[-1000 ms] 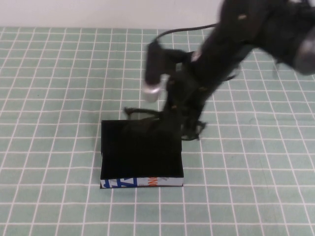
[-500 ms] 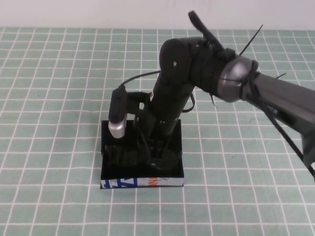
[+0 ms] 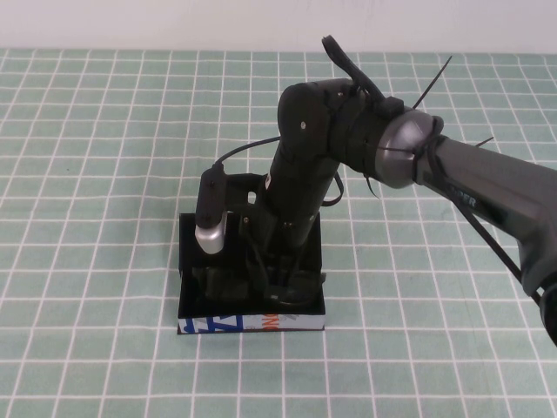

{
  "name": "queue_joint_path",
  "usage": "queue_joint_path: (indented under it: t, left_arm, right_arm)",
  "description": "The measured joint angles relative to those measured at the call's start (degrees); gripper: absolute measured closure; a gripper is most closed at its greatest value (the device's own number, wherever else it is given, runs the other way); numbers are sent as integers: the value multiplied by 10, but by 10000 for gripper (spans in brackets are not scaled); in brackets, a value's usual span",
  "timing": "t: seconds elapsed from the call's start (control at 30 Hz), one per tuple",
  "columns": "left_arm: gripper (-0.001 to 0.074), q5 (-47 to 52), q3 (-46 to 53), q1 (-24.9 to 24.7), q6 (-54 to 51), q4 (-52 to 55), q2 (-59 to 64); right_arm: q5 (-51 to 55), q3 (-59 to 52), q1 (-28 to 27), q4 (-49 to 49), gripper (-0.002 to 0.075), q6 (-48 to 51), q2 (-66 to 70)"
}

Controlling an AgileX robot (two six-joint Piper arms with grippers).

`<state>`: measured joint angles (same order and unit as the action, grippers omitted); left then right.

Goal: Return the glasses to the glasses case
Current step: Place the glasses in the glasses case

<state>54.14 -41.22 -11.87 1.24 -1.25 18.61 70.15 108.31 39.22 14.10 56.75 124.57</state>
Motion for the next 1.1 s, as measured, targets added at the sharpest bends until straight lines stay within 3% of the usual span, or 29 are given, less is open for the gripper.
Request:
queue_joint_path:
  t: [0.2, 0.63, 0.73, 0.9, 1.1]
  left_arm:
    - [737, -10, 0, 0, 0, 0, 0]
    - [737, -16, 6, 0, -23, -8, 0]
    - [737, -17, 32, 0, -59, -42, 0]
    - [737, -17, 83, -1, -152, -131, 7]
    - [737, -20, 109, -1, -315, -259, 78]
  right_arm:
    - [0, 0, 0, 10, 539, 0, 0]
    - [0, 0, 0, 16, 534, 0, -15]
    - [1, 16, 0, 26, 568, 0, -33]
    - [1, 69, 0, 43, 706, -27, -57]
    - [6, 130, -5, 62, 734, -123, -69]
